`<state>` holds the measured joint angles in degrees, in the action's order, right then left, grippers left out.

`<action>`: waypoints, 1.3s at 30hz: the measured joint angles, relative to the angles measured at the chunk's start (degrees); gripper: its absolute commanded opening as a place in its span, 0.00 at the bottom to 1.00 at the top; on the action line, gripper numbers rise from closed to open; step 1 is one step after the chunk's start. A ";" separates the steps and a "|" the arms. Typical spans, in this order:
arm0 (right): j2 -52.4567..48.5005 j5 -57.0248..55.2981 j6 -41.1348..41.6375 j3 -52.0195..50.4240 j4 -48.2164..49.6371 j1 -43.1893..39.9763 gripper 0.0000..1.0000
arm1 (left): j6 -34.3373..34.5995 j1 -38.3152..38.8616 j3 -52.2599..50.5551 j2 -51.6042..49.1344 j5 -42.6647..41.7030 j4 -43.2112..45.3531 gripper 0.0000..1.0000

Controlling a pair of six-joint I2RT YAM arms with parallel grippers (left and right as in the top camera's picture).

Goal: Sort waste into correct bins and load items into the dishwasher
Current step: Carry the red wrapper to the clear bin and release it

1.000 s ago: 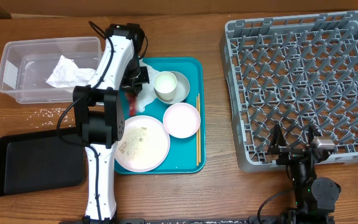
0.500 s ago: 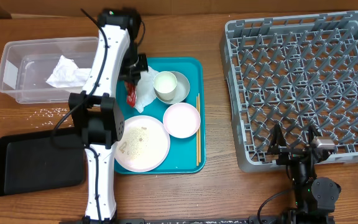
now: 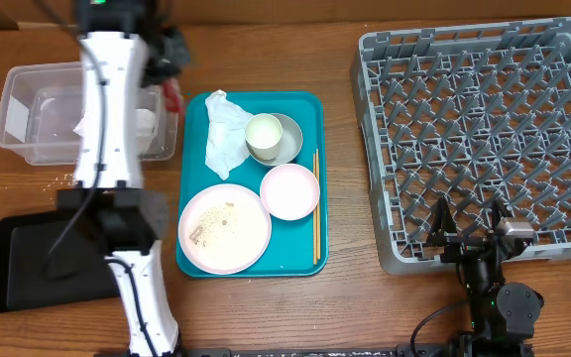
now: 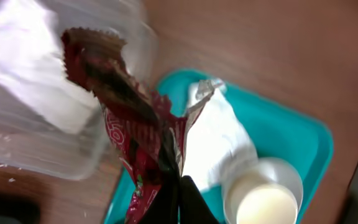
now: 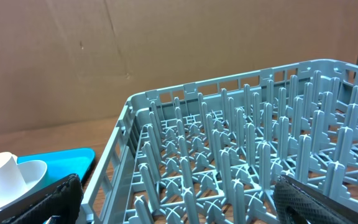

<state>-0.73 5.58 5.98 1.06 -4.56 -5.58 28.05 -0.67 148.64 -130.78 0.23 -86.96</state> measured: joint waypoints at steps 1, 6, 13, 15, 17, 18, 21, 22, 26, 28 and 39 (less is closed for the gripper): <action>0.00 0.02 0.00 0.00 0.00 -0.02 1.00 | 1.55 -1.53 0.02 0.02 0.09 0.63 0.04; 0.00 0.02 0.00 0.00 0.00 -0.02 1.00 | 8.98 -10.23 0.02 -0.59 -0.37 6.40 0.04; 0.00 0.02 0.00 0.00 0.00 -0.02 1.00 | 13.92 -14.71 0.02 -3.58 -3.61 8.07 0.73; 0.00 0.02 0.02 0.00 0.00 -0.02 1.00 | 15.08 -15.58 0.02 -4.37 -5.03 7.61 0.75; 0.00 0.00 0.00 0.00 0.00 -0.02 1.00 | 15.56 -16.26 0.02 -4.57 -5.86 7.17 0.76; 0.00 0.00 0.00 0.00 0.00 -0.02 1.00 | 15.61 -16.61 0.02 -4.57 -6.12 6.75 0.76; 0.00 0.00 -0.02 0.00 -0.02 -0.02 1.00 | 15.54 -17.38 0.02 -4.57 -7.08 4.50 0.71; 0.00 0.00 0.00 0.00 -0.02 -0.02 1.00 | 14.84 -17.51 0.02 -4.57 -7.93 3.76 0.69; 0.00 -0.02 0.00 0.00 -0.02 -0.02 1.00 | 5.42 -17.55 0.02 -4.57 -16.02 2.91 0.64; 0.00 0.00 0.02 0.00 -0.02 -0.02 1.00 | -0.68 -16.85 0.02 -4.57 -20.28 1.64 0.64; 0.00 0.02 0.02 0.00 0.00 -0.02 1.00 | -16.61 0.98 0.02 -4.57 -14.97 -4.33 0.65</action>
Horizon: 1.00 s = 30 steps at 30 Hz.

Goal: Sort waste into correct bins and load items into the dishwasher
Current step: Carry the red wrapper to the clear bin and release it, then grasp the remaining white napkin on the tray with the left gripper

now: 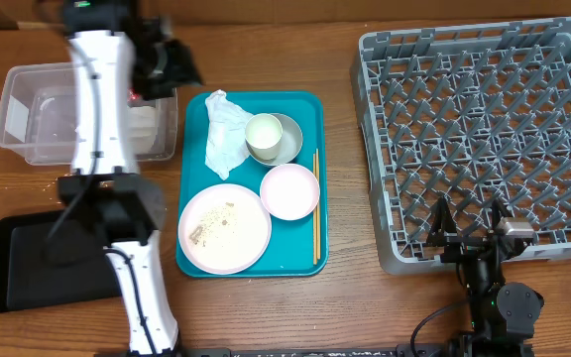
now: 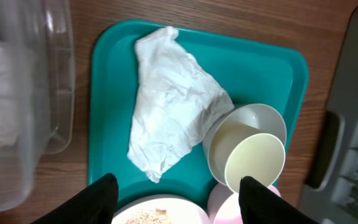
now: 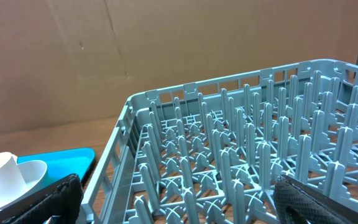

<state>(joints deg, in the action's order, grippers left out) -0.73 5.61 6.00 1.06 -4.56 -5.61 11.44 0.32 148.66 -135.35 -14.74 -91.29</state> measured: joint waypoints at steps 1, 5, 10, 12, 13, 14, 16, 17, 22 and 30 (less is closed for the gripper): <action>0.00 -0.02 -0.02 0.00 -0.04 0.00 1.00 | 0.11 1.73 0.00 0.00 1.84 0.50 0.65; 0.00 -0.02 0.00 0.00 -0.02 0.02 1.00 | 0.20 6.10 -0.02 -0.61 6.86 1.97 0.65; 0.00 0.00 0.00 0.00 0.00 0.00 1.00 | 1.97 7.50 -0.02 -4.59 11.28 2.73 0.64; 0.00 0.00 -0.02 0.00 -0.02 0.02 1.00 | 2.67 7.54 -0.02 -7.26 12.44 3.21 0.64; 0.00 -0.04 -0.02 0.00 0.02 0.00 1.00 | 3.08 7.54 -0.02 -8.39 12.79 3.50 0.64; 0.00 0.00 -0.04 0.00 0.00 0.02 1.00 | 3.41 7.54 -0.02 -9.53 13.11 3.78 0.64; 0.00 -0.02 0.00 0.00 0.00 0.00 1.00 | 3.72 7.54 -0.07 -11.78 13.53 4.24 0.63; 0.00 -0.02 -0.02 0.00 -0.02 0.00 1.00 | 3.93 7.54 -0.07 -12.94 13.68 4.31 0.63; 0.00 0.00 0.00 0.00 -0.02 0.00 1.00 | 4.72 7.54 -0.13 -16.76 13.73 4.11 0.63; 0.00 -0.02 -0.02 0.00 0.00 0.00 1.00 | 4.92 7.52 -0.07 -20.37 13.05 3.30 0.14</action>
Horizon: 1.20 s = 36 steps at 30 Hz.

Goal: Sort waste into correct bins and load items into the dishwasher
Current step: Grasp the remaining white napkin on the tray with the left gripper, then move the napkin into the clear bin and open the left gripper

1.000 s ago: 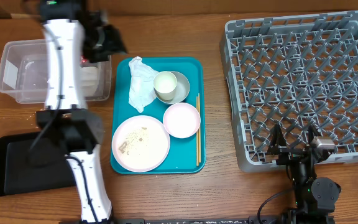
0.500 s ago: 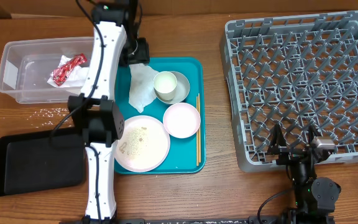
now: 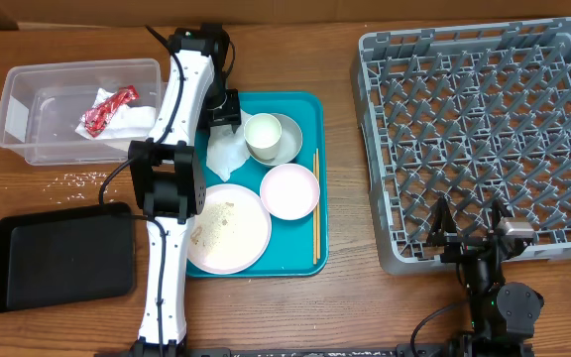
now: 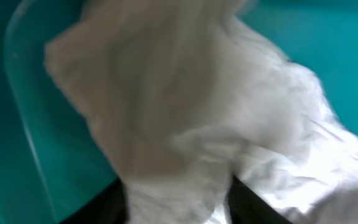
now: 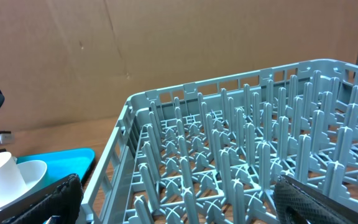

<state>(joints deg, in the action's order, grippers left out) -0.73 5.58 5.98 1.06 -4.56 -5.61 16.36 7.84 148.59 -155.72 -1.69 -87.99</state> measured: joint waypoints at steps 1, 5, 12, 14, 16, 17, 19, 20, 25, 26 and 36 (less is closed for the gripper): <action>0.00 0.00 0.00 0.00 -0.02 0.00 1.00 | 0.15 0.02 0.00 -0.04 -0.13 -0.35 0.04; 0.00 0.00 0.00 0.00 -0.04 0.00 1.00 | 0.20 0.07 0.02 -0.04 -0.50 -1.40 0.04; 0.00 0.00 0.00 0.00 -0.02 0.00 1.00 | 1.42 -0.33 2.99 0.35 -0.17 -2.62 0.04; 0.00 0.02 0.00 0.00 0.00 0.00 1.00 | 3.63 -0.96 4.72 2.80 0.55 -2.16 0.04; 0.00 0.00 0.00 0.00 0.00 0.02 1.00 | 5.95 -1.95 5.79 5.90 1.31 -1.01 0.04; 0.00 0.00 -0.02 0.00 -0.04 0.00 1.00 | 6.84 -2.51 6.23 7.37 1.60 -0.52 0.04; 0.00 0.00 0.00 0.00 -0.02 0.00 1.00 | 10.14 -4.92 7.41 12.83 2.45 0.57 0.04; 0.00 0.00 0.02 0.00 -0.02 0.00 1.00 | 11.52 -6.08 7.76 14.84 2.67 0.83 0.04; 0.00 0.02 0.00 0.00 -0.02 0.00 1.00 | 20.09 -14.34 9.88 21.94 3.74 0.22 0.04; 0.00 -0.02 0.00 0.00 -0.02 0.00 1.00 | 21.51 -16.00 9.92 22.23 3.93 0.04 0.04; 0.00 0.00 0.00 0.00 0.00 0.02 1.00 | 34.56 -25.42 7.32 18.58 4.35 -0.26 0.04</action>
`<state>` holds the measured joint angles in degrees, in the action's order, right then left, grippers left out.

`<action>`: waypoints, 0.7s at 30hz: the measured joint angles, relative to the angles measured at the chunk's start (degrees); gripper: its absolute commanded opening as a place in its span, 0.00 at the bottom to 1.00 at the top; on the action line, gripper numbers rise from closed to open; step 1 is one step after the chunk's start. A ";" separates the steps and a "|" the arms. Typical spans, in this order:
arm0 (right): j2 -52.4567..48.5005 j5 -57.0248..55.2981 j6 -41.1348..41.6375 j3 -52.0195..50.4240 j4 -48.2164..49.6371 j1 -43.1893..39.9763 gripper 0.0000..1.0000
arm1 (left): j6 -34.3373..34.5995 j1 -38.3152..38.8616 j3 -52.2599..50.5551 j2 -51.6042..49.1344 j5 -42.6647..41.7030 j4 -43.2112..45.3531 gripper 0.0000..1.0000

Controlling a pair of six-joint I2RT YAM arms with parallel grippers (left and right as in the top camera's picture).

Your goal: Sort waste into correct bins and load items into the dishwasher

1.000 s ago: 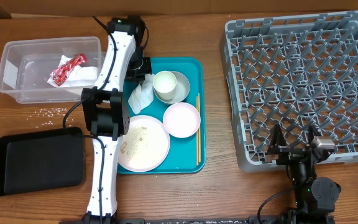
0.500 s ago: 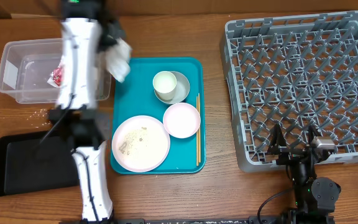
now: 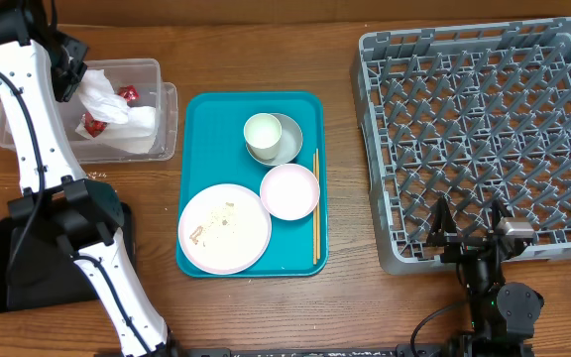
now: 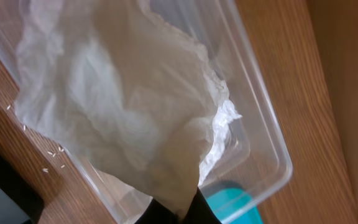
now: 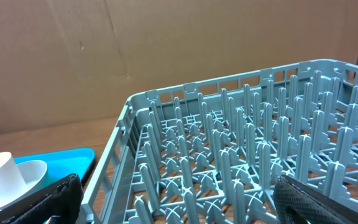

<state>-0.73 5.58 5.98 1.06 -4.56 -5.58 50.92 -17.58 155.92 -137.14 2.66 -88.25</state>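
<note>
A crumpled white napkin hangs from my left gripper, which is shut on it over the clear plastic bin at the far left. In the left wrist view the napkin drapes from the left gripper above the bin. A red wrapper lies in the bin. My right gripper stands open at the front edge of the grey dish rack, with only the rack between its fingers.
The teal tray holds a cup in a bowl, a small pink plate, a large plate with crumbs and chopsticks. A black tray lies at the front left. Crumbs dot the table near the bin.
My left gripper was down on the napkin on the teal tray; now it is over the clear bin, shut on the napkin. The right arm has not moved.
First my left gripper held the red wrapper by the clear bin. Then it hung open above the napkin on the tray, the wrapper left in the bin. Then it was down on the napkin, and now the napkin hangs from it over the bin.
</note>
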 measured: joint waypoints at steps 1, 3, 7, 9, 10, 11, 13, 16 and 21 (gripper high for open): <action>0.00 0.00 0.00 0.00 -0.02 0.00 1.00 | 0.72 -0.24 0.00 -0.44 0.00 0.00 0.06; 0.00 0.00 0.00 0.00 -0.04 0.00 1.00 | 2.08 -0.66 0.00 -1.55 -0.02 -0.02 0.27; 0.00 0.02 0.00 0.00 -0.02 -0.02 1.00 | 3.17 -0.68 0.00 -3.28 -0.04 -0.09 0.72; 0.00 0.00 0.00 0.00 0.00 -0.02 1.00 | 3.45 -0.68 0.00 -3.63 -0.07 -0.13 0.71; 0.00 0.00 0.00 0.00 -0.02 -0.02 1.00 | 3.50 -0.72 0.00 -3.63 -0.07 -0.24 0.70; 0.00 0.00 0.02 0.00 -0.02 -0.02 1.00 | 3.37 -0.94 0.00 -3.61 -0.26 -0.44 0.70; 0.00 0.00 0.02 0.00 0.00 -0.02 1.00 | 2.29 -1.25 0.00 -3.61 -1.27 -0.50 0.70; 0.00 0.00 0.00 0.00 -0.02 -0.02 1.00 | -0.83 -2.14 0.00 -3.13 -4.17 -0.57 0.69; 0.00 0.00 0.00 0.00 -0.02 -0.02 1.00 | -6.69 -3.91 -0.33 1.22 -8.52 -1.66 0.67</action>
<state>-0.73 5.58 5.98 1.06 -4.58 -5.61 44.23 -21.50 155.59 -135.92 -5.87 -89.91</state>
